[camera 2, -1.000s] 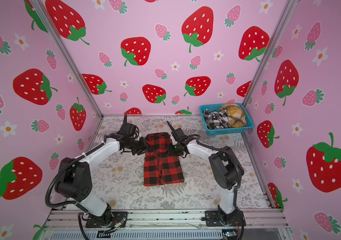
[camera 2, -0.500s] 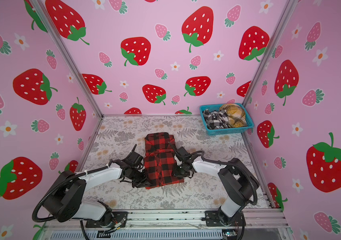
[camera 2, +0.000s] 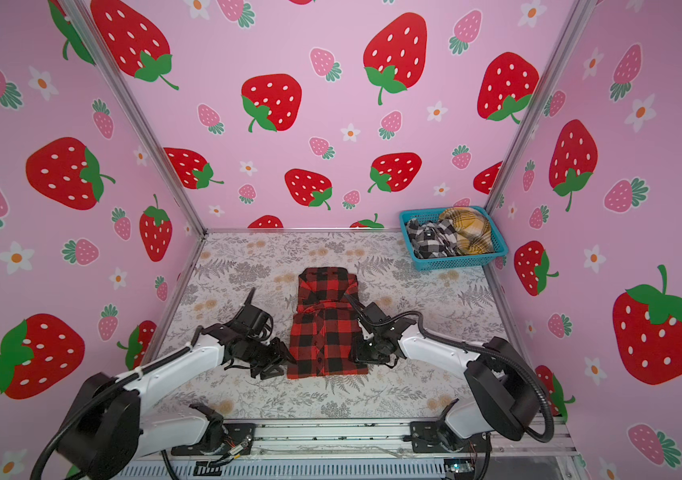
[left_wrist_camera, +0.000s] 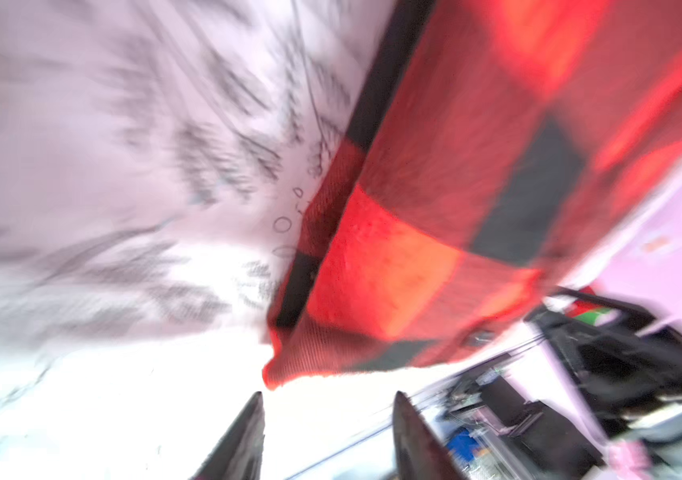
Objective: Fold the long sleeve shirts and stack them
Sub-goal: 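Grasp the near hem of the plaid shirt with both grippers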
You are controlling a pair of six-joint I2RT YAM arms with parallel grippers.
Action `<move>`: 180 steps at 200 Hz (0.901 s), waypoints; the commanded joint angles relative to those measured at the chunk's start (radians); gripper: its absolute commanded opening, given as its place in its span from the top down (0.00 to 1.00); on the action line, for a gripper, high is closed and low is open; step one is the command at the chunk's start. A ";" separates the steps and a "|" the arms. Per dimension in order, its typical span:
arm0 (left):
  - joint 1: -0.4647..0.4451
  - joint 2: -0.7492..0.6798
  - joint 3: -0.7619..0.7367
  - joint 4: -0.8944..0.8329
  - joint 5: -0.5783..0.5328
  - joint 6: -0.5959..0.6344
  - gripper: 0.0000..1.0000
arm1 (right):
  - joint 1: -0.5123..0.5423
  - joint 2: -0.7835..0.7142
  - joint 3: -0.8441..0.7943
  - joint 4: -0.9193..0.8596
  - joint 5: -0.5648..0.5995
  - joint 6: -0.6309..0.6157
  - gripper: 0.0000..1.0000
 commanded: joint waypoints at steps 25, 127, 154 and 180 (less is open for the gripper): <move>0.086 -0.172 -0.052 -0.095 0.103 -0.028 0.28 | -0.042 -0.079 -0.051 -0.039 -0.032 0.018 0.26; 0.081 -0.050 -0.245 0.270 0.160 -0.211 0.29 | -0.127 -0.100 -0.322 0.303 -0.250 0.169 0.35; 0.081 0.010 -0.247 0.304 0.140 -0.206 0.29 | -0.143 -0.070 -0.355 0.373 -0.275 0.190 0.39; 0.081 0.073 -0.245 0.325 0.122 -0.200 0.29 | -0.152 -0.046 -0.352 0.382 -0.283 0.184 0.44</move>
